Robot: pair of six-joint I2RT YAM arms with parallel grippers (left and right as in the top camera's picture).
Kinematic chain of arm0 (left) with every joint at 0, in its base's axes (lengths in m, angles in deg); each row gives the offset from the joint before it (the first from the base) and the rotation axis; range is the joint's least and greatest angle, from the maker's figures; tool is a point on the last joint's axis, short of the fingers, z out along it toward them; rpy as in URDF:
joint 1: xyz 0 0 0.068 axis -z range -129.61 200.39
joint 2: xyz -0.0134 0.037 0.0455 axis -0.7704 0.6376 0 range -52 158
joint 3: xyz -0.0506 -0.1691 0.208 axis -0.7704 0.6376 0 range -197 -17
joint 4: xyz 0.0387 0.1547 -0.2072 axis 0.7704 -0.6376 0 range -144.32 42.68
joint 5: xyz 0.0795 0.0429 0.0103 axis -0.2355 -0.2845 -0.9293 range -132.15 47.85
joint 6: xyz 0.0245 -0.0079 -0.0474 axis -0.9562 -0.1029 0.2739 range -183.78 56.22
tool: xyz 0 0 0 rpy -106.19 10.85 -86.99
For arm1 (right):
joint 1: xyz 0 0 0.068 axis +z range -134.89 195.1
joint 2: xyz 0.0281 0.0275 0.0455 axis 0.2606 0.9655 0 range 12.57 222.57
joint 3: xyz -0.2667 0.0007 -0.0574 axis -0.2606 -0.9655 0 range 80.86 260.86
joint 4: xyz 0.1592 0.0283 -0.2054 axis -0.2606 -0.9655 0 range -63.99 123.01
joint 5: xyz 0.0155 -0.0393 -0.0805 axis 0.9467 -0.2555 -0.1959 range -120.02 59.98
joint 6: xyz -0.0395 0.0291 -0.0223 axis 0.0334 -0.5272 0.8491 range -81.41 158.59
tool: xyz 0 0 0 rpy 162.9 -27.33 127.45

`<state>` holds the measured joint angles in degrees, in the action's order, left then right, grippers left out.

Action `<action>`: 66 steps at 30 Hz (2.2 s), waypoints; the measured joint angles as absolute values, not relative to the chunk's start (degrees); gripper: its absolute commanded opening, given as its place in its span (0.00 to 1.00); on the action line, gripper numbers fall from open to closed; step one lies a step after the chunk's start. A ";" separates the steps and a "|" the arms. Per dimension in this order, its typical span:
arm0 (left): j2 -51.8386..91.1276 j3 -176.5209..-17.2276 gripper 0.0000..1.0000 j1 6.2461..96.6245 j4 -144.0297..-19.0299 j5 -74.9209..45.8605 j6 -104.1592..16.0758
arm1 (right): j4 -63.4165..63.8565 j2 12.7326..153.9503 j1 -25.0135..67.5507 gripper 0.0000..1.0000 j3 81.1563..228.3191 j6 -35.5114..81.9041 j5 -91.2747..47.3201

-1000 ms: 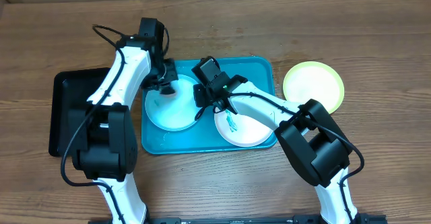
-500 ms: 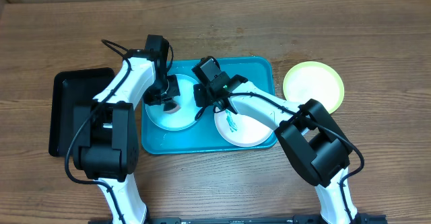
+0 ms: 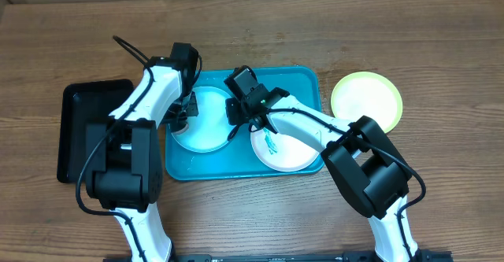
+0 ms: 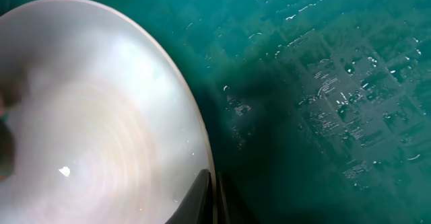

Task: Clean dirty plates on tray and stack at the side
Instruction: 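Scrub the light blue plate with the sponge in the left gripper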

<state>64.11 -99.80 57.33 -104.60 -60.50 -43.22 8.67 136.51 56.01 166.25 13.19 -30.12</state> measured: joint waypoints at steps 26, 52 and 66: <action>64.27 -97.11 0.04 59.42 -101.21 -45.76 -43.44 | 9.94 136.84 55.64 0.04 166.22 13.16 -30.88; 64.27 -95.56 0.04 57.89 -81.67 -36.08 -44.60 | 10.22 136.84 54.68 0.04 166.22 12.86 -33.05; 64.27 -95.76 0.04 57.78 -90.50 -29.92 -54.87 | 10.15 136.84 55.00 0.04 166.22 13.67 -32.11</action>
<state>64.27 -95.76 57.78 -90.50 -29.92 -54.87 10.15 136.84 55.00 166.22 13.67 -32.11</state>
